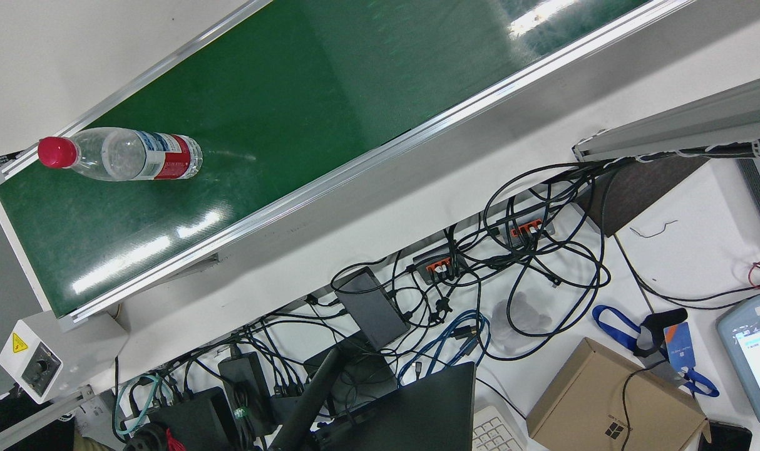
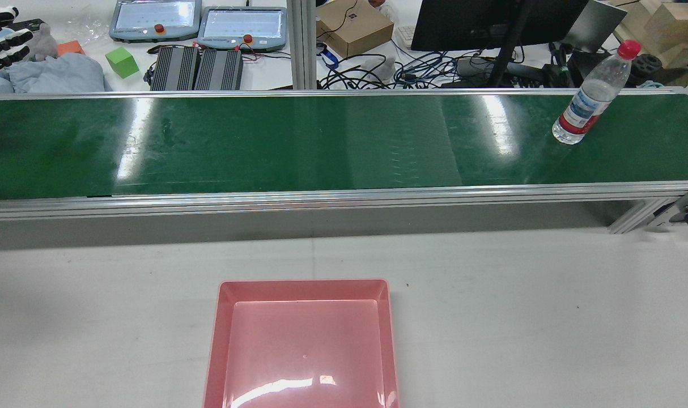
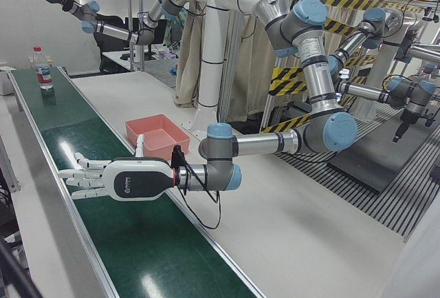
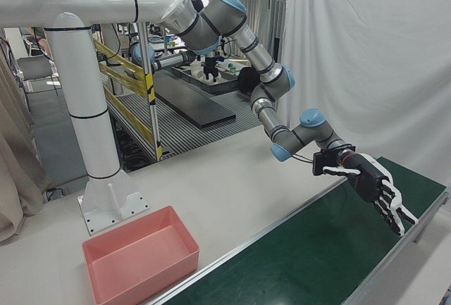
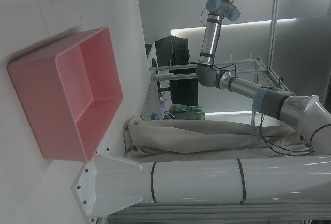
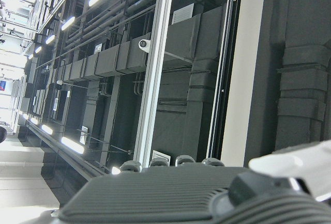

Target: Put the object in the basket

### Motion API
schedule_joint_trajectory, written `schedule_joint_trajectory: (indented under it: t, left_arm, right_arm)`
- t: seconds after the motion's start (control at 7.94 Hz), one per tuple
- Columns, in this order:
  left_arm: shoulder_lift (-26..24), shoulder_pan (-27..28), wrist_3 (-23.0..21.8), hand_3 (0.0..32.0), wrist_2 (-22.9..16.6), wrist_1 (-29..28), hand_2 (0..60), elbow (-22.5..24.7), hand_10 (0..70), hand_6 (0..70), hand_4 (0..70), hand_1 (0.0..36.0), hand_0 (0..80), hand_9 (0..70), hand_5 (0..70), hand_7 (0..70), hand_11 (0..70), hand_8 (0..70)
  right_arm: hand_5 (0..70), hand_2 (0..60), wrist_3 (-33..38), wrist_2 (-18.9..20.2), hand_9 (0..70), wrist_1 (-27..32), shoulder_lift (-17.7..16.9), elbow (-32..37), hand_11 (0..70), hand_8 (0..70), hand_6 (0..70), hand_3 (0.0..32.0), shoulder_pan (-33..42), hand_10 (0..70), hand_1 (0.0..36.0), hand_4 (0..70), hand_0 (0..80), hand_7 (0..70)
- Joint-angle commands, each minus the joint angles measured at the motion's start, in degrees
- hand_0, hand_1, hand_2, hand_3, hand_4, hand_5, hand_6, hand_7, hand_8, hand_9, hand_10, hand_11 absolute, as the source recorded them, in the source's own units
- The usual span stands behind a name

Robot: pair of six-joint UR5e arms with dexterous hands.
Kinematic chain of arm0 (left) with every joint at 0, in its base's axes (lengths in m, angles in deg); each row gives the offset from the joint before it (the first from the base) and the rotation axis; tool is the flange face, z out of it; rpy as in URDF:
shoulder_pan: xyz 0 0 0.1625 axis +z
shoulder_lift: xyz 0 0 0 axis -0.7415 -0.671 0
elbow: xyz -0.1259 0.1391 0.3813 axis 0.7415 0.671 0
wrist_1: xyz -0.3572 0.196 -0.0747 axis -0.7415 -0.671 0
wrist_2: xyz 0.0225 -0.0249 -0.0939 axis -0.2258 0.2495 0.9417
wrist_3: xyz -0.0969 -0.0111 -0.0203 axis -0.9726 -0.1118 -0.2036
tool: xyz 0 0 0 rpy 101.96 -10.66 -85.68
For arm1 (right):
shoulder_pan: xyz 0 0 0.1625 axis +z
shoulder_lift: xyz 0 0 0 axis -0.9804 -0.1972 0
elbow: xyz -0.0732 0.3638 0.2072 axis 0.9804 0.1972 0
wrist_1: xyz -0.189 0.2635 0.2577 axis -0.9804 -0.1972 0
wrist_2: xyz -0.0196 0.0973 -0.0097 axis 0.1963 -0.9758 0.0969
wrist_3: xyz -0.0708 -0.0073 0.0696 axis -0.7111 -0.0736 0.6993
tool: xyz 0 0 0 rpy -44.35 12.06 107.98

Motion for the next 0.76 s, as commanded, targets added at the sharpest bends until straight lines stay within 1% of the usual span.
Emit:
schedule_joint_trajectory:
  t: [0.0, 0.38, 0.5, 0.63]
  left_arm:
    - [0.0, 0.0, 0.0, 7.8, 0.0, 0.0, 0.0, 0.0, 2.8, 3.5, 4.9, 4.6, 55.6, 10.4, 30.5, 2.6, 5.3, 9.8]
    - [0.0, 0.1, 0.0, 8.0, 0.0, 0.0, 0.0, 0.0, 2.7, 3.5, 5.1, 4.9, 55.8, 10.3, 30.6, 2.4, 5.2, 9.6]
    - [0.0, 0.0, 0.0, 6.6, 0.0, 0.0, 0.0, 0.0, 3.4, 4.8, 8.6, 5.2, 55.9, 11.7, 31.6, 3.2, 6.0, 11.9]
    - [0.0, 0.0, 0.0, 6.8, 0.0, 0.0, 0.0, 0.0, 3.6, 4.8, 8.5, 5.3, 55.8, 11.4, 31.6, 3.3, 6.4, 11.5]
  right_arm:
    - [0.0, 0.0, 0.0, 0.0, 0.0, 0.0, 0.0, 0.0, 0.0, 0.0, 0.0, 0.0, 0.0, 0.0, 0.0, 0.0, 0.0, 0.0]
    - [0.0, 0.0, 0.0, 0.0, 0.0, 0.0, 0.0, 0.0, 0.0, 0.0, 0.0, 0.0, 0.0, 0.0, 0.0, 0.0, 0.0, 0.0]
    - [0.0, 0.0, 0.0, 0.0, 0.0, 0.0, 0.0, 0.0, 0.0, 0.0, 0.0, 0.0, 0.0, 0.0, 0.0, 0.0, 0.0, 0.0]
    - [0.0, 0.0, 0.0, 0.0, 0.0, 0.0, 0.0, 0.0, 0.0, 0.0, 0.0, 0.0, 0.0, 0.0, 0.0, 0.0, 0.0, 0.0]
